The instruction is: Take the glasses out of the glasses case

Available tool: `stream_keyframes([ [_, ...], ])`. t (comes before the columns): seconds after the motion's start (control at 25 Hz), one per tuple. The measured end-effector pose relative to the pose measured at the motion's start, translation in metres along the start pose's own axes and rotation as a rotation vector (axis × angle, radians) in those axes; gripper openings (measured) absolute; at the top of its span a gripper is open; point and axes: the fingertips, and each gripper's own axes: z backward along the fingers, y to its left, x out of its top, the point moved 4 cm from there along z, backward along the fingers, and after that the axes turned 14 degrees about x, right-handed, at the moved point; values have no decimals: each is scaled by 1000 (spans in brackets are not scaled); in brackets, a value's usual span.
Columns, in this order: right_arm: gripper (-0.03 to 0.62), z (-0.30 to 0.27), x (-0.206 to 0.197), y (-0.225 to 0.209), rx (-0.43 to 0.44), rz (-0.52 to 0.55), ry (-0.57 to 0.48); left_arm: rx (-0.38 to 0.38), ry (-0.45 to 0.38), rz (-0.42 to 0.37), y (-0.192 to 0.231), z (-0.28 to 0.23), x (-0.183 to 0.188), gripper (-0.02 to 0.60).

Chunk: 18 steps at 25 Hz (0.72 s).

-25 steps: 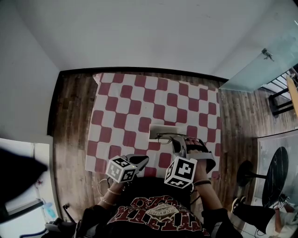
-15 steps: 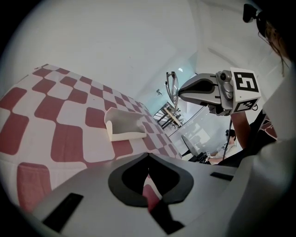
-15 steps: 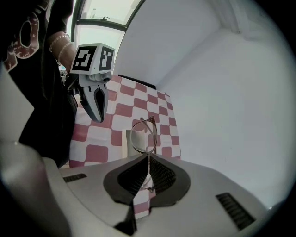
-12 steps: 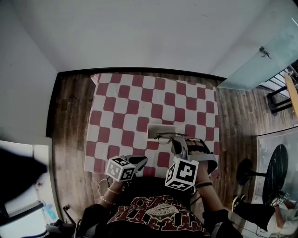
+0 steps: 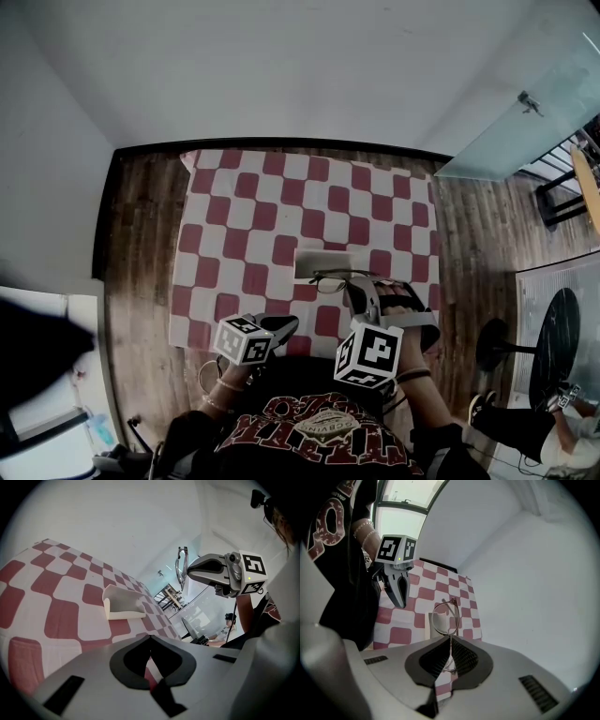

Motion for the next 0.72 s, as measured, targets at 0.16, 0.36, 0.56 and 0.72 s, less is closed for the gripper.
stream_keyframes([
  [0.16,21,6,-1,1,-3,2,-1,-3,8,1,-1,-2,-2,3],
  [0.36,21,12,-3,3,-8,1,1,-7,14,0,-2,-4,-4,3],
  [0.56,21,19,-4,4,-14,4,1,-9,17,-1,-3,-5,-6,3],
  [0.72,21,25,-4,4,-18,6,0,-7,23,0,-2,-7,-8,3],
])
